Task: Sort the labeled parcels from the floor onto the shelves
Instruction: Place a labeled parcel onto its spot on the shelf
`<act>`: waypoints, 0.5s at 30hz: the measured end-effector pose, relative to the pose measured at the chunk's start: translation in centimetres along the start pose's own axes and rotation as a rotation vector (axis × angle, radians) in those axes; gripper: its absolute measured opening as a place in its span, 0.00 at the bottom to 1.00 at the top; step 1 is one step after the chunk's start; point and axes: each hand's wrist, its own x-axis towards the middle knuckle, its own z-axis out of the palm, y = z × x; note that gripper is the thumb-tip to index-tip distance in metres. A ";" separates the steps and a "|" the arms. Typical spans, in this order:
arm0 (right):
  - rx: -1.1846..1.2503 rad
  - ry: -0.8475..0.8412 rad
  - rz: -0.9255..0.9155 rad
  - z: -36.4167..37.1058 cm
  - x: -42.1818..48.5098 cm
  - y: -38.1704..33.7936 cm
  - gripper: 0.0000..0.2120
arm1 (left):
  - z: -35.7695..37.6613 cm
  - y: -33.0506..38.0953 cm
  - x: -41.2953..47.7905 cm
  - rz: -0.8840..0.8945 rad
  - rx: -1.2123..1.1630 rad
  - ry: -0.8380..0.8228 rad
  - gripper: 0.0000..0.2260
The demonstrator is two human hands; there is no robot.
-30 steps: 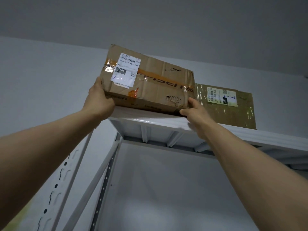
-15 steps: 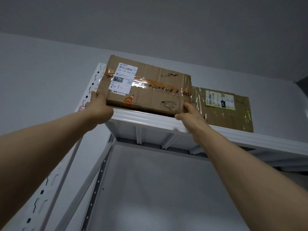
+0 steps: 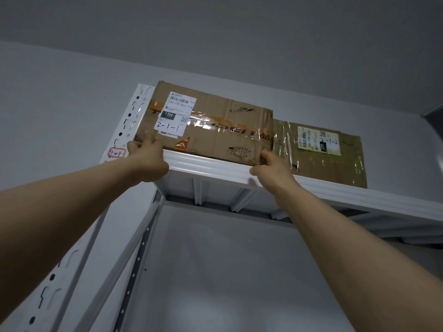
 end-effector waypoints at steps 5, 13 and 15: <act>-0.060 -0.021 0.023 -0.1 0.1 0.0 0.20 | 1.1 0.7 -0.3 0.064 -0.019 -0.009 0.26; -0.181 -0.039 0.005 -0.1 0.1 0.0 0.29 | 1.5 0.5 -1.1 0.113 0.011 -0.035 0.30; -0.177 -0.038 -0.008 0.0 0.1 0.0 0.30 | 1.7 0.5 -1.6 0.127 0.047 -0.039 0.34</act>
